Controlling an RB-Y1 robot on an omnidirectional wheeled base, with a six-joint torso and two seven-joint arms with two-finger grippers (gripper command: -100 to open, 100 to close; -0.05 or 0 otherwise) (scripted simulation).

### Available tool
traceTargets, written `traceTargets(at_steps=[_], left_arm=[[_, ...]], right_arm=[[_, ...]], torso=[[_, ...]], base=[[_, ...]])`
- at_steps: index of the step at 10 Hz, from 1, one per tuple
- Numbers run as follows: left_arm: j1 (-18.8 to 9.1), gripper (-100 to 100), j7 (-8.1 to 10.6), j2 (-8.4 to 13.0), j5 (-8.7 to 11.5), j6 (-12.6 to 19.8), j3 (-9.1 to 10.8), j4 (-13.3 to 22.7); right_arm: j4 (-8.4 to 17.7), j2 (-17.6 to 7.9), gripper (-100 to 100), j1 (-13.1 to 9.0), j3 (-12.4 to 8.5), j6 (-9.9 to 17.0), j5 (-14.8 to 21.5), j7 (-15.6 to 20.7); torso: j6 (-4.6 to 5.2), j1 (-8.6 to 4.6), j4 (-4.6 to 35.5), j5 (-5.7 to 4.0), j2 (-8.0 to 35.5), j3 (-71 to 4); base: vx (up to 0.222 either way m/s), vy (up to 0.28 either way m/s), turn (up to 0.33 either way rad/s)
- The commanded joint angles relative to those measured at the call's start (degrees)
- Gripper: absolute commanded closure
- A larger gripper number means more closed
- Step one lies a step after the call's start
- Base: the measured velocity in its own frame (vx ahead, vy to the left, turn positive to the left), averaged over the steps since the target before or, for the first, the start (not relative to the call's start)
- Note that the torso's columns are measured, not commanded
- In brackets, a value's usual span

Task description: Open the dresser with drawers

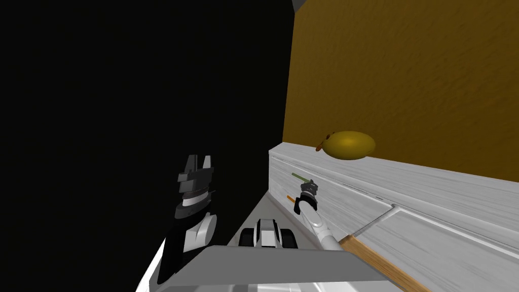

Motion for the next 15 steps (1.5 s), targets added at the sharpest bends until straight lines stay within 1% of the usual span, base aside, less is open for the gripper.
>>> traceTargets(at_steps=[1, 2, 3, 4, 5, 6, 7, 8, 9, 10, 11, 12, 13, 14, 15], left_arm=[[0.0, 0, 0.0, 0.0, 0.0, 0.0, 0.0, 0.0], [0.0, 0, 0.0, 0.0, 0.0, 0.0, 0.0, 0.0], [0.0, 0, 0.0, 0.0, 0.0, 0.0, 0.0, 0.0], [0.0, 0, 0.0, 0.0, 0.0, 0.0, 0.0, 0.0], [-0.01, 0, 0.0, 0.0, 0.0, 0.0, 0.0, 0.0], [0.0, 0, 0.0, 0.0, 0.0, 0.0, 0.0, 0.0], [-0.01, 0, 0.0, 0.0, 0.0, 0.0, 0.0, 0.0], [-0.04, 0, 0.0, 0.0, 0.0, 0.01, -0.01, 0.01], [-0.03, 0, 0.0, 0.0, 0.0, 0.01, -0.01, 0.01], [-0.03, 0, 0.0, 0.0, 0.0, 0.01, -0.01, 0.01], [-0.04, 0, 0.0, 0.0, 0.0, 0.01, -0.01, 0.01], [-0.03, 0, 0.0, 0.0, 0.0, 0.01, -0.01, 0.01], [-0.02, 0, 0.0, 0.0, 0.0, 0.01, -0.01, 0.01], [-0.01, 0, 0.0, 0.0, 0.0, 0.0, 0.0, 0.0], [-0.03, 0, 0.0, 0.0, 0.0, 0.01, -0.01, 0.01]], right_arm=[[-4.75, 2.94, 100, 4.54, -0.67, -3.1, 4.27, 0.01], [-5.24, 2.94, 100, 5.48, -0.67, -3.1, 4.48, 0.01], [-7.36, 4.21, 100, 7.24, -1.14, -4.37, 6.53, 0.28], [-7.79, 4.21, 100, 7.85, -1.14, -4.37, 6.53, 0.28], [-10.35, 5.47, 100, 10.18, -1.6, -5.64, 8.58, 0.54], [-9.52, 4.62, 100, 9.11, -1.48, -4.75, 7.69, 0.47], [-6.92, 2.36, 100, 6.45, 0.01, -3.46, 5.07, -1.32], [-5.68, 2.36, 100, 5.68, 0.01, -3.46, 4.43, -1.32], [-4.62, 2.36, 100, 5.68, 0.01, -3.46, 4.43, -1.32], [-2.59, 0.07, 100, 2.66, 1.56, -2.08, 1.98, -3.07], [-1.05, 0.07, 100, 2.04, 1.56, -2.08, 0.92, -3.07], [0.54, 0.07, 100, 2.04, 1.56, -2.08, 0.92, -3.07], [0.54, 0.07, 100, 2.04, 1.56, -2.08, 0.92, -3.07], [2.4, -2.22, 100, -0.92, 3.11, -0.7, -1.57, -4.81], [4.11, -2.22, 100, -1.6, 3.11, -0.7, -2.58, -4.81]], torso=[[0.03, 0.05, 0.01, 0.03, 0.05, 0.03], [0.09, 0.03, 0.0, 0.03, 0.05, 0.03], [0.05, 0.04, 0.02, 0.03, 0.1, 0.06], [0.08, 0.1, 0.08, 0.11, 0.11, 0.06], [0.05, 0.11, 0.1, 0.13, 0.2, 0.1], [0.19, 0.12, 0.11, 0.16, 0.26, 0.13], [0.14, 0.07, 0.18, 0.18, 0.34, 0.18], [-0.15, 0.12, 0.19, 0.07, 0.52, 0.31], [-0.09, 0.21, 0.09, 0.03, 0.35, 0.24], [0.1, 0.08, -0.04, 0.02, 0.01, 0.03], [-0.16, 0.11, -0.01, 0.0, 0.01, 0.0], [-0.19, 0.11, -0.1, -0.06, -0.16, -0.06], [-0.01, -0.05, -0.28, -0.13, -0.46, -0.24], [0.05, -0.21, -0.37, -0.2, -0.61, -0.34], [-0.25, -0.12, -0.22, -0.2, -0.31, -0.18]], base=[[0.096, 0.007, -0.205], [0.076, 0.019, -0.072], [0.084, 0.019, -0.103], [0.062, 0.011, -0.075], [0.06, 0.014, -0.113], [0.025, 0.01, -0.045], [-0.107, -0.006, 0.229], [-0.138, 0.006, 0.144], [-0.079, 0.016, 0.03], [-0.146, 0.033, 0.194], [-0.139, 0.018, 0.198], [-0.054, 0.009, 0.03], [-0.002, 0.012, -0.032], [-0.101, 0.023, 0.243], [-0.116, 0.019, 0.175]])
